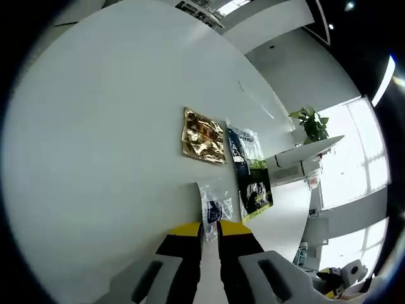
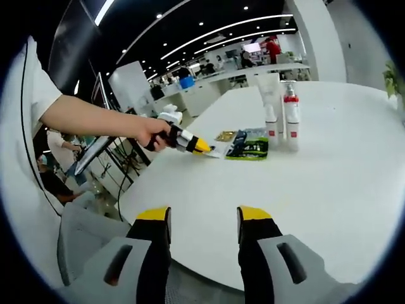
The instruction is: Arrange the skincare products in the storage area until every visible bottle or jar stands upright without overlapping.
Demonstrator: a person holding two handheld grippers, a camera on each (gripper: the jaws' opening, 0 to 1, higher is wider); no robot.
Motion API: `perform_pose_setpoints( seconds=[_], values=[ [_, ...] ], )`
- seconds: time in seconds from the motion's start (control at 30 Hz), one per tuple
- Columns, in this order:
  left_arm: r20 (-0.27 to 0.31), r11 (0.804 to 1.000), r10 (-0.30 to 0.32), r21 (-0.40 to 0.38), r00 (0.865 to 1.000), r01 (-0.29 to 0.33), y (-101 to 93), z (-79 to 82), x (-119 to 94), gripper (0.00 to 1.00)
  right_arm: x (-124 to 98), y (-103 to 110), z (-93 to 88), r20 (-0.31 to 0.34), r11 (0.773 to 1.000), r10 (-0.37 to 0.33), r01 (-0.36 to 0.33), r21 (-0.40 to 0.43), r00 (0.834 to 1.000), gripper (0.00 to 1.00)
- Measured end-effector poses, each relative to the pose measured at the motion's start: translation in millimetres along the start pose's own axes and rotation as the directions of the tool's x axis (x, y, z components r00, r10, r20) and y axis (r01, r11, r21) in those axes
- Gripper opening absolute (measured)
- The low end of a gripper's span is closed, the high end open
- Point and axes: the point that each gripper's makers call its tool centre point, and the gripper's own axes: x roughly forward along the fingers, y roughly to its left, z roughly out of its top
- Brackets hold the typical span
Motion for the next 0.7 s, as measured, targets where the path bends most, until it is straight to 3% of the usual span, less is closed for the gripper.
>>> perform_pose_setpoints(
  seconds=[0.13,0.37,0.47,0.5,0.6,0.63,0.7],
  values=[
    [0.034,1.000,0.010,-0.008,0.999,-0.010,-1.1,6.3,-5,0.21,-1,0,1.4,0.006,1.000,-0.003,0.003,-0.007,1.000,0.39],
    [0.040,0.999,0.051,0.006,0.998,-0.051,5.8,2.6,-12,0.26,-2,0,3.0,0.013,1.000,-0.003,0.003,-0.020,1.000,0.38],
    [0.081,0.998,0.056,0.018,0.995,-0.057,3.2,1.0,-18,0.35,-3,0,6.3,0.032,0.999,-0.013,0.014,-0.043,0.999,0.39],
    [0.132,0.998,0.047,0.029,0.990,-0.051,-1.9,0.8,-21,0.38,-4,-1,7.4,0.038,0.999,-0.016,0.018,-0.050,0.999,0.41],
    [0.183,0.996,-0.020,0.092,0.983,0.003,-25.3,-16.9,-33,0.43,-6,-9,17.2,0.093,0.995,-0.063,0.070,-0.073,0.994,0.49],
    [0.234,0.986,-0.047,0.167,0.971,0.008,-39.5,-24.8,-45,0.43,-8,-11,23.3,0.125,0.993,-0.080,0.089,-0.073,0.989,0.53],
    [0.323,0.971,-0.094,0.238,0.942,0.015,-58.4,-32.2,-62,0.43,-13,-17,34.2,0.188,0.986,-0.114,0.134,-0.100,0.976,0.62]
  ],
)
